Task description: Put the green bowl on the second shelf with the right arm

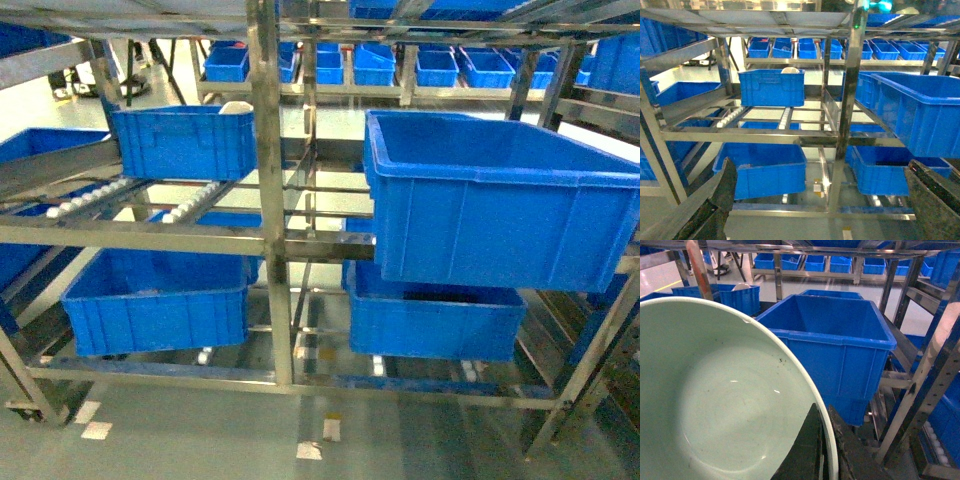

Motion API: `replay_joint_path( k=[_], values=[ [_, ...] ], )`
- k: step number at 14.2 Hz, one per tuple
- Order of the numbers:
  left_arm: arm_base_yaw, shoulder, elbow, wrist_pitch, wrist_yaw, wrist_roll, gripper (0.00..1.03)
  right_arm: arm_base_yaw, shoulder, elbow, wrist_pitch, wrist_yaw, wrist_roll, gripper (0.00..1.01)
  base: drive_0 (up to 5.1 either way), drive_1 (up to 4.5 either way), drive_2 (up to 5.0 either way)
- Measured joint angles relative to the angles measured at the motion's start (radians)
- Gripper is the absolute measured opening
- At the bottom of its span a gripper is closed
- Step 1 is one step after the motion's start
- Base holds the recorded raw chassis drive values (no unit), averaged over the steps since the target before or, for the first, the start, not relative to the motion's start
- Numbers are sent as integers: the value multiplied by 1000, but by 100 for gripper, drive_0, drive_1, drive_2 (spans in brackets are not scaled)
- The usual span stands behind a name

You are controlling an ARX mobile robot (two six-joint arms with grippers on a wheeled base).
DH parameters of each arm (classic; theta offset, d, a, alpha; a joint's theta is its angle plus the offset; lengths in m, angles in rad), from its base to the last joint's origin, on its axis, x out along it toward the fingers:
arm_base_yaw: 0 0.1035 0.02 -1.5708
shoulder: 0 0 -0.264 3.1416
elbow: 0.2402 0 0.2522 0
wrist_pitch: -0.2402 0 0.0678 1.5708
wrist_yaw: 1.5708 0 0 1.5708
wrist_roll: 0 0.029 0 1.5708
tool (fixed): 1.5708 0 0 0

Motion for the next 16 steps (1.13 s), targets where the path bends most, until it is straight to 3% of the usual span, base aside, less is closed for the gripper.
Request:
replay_joint_path(
  k=[16],
  values=[
    [0, 0, 0, 0, 0, 0, 98, 0, 2, 0, 0, 0, 0, 2, -502, 243, 243]
  ],
)
